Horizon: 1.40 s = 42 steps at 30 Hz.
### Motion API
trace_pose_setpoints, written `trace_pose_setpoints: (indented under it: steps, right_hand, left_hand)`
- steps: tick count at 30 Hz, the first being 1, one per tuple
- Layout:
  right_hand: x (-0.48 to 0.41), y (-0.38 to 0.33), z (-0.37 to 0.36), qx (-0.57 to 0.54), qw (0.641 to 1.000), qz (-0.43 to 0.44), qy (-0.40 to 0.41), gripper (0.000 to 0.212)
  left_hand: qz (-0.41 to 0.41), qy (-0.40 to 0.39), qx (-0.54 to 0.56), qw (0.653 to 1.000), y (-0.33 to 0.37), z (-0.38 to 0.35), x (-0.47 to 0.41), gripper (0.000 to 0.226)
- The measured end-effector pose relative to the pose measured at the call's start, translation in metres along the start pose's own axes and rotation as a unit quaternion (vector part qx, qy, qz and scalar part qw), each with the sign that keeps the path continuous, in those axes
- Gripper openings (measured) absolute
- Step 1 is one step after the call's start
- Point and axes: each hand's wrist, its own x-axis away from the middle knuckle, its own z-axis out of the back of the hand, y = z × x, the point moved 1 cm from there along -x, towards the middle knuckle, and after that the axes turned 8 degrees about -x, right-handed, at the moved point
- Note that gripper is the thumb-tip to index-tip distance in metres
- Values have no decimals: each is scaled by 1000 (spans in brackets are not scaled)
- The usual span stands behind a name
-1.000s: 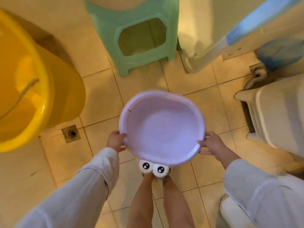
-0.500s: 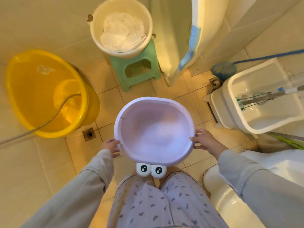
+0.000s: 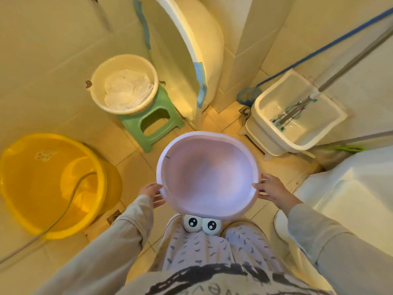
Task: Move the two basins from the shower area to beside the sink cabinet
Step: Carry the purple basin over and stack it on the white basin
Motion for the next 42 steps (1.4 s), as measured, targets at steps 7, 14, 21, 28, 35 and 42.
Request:
trace_pose_setpoints:
  steps: [7,14,21,28,35,42]
  right_hand:
    - [56,103,20,-195,976,-27,91,45]
    - [123,227,1,-355,920,-24,164,44]
    - [195,352,-26,-522,809,-61,263,43]
    - [263,458,-52,-655,669,-71,345,49]
    - [321,557,-58,-715,578,-74,385,47]
    - [377,645,-10,-731,519,-53,440,45]
  left_hand:
    - [-52,-87,-196,975,40,-26,-3,13]
    - [-118,-136,-397,900,49,-89,9,13]
    - [-158,-209,-573,776,-16,-180,60,16]
    - [-177,-268,-684,655,-120,-246,124,14]
    - [-176,-312,-722,592,-257,-290,179,9]
    - [-172,-327,-747,552,-379,-317,229,9]
